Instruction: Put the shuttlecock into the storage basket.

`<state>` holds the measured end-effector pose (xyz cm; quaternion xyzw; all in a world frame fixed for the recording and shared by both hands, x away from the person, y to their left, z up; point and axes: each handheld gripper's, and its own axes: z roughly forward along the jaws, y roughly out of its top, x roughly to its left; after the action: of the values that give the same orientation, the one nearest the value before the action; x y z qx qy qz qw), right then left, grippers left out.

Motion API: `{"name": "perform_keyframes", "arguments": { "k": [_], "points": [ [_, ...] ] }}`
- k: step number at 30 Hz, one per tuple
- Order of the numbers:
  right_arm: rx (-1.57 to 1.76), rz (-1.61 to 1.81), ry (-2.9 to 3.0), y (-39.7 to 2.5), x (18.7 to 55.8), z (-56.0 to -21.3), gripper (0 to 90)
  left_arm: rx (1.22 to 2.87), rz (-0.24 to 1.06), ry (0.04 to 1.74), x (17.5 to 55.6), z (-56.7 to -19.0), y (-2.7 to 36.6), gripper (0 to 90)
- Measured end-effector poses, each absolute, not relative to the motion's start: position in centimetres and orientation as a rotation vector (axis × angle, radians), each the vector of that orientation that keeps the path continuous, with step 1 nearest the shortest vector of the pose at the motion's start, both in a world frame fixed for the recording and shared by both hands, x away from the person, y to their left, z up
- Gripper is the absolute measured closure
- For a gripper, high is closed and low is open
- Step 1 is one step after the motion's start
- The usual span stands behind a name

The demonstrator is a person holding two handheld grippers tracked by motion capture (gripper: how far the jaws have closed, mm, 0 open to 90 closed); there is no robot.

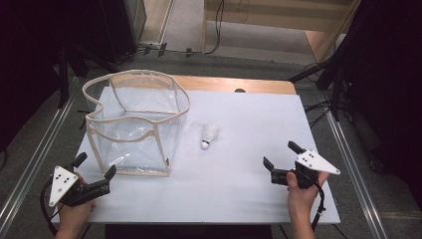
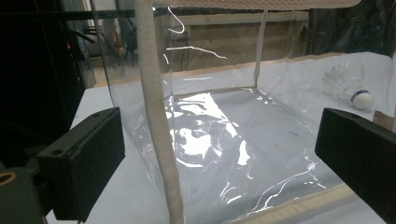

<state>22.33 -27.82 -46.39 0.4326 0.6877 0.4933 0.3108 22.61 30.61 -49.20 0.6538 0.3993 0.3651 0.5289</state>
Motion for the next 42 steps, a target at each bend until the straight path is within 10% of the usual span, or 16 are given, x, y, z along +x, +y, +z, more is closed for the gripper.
{"name": "perform_keyframes", "arguments": {
  "k": [42],
  "points": [
    [1.052, 1.229, 1.993, -18.9, 30.9, -41.0, 0.0, 1.579, 0.88, 0.937, 22.5, -49.2, 30.4, 2.3]
  ]
}}
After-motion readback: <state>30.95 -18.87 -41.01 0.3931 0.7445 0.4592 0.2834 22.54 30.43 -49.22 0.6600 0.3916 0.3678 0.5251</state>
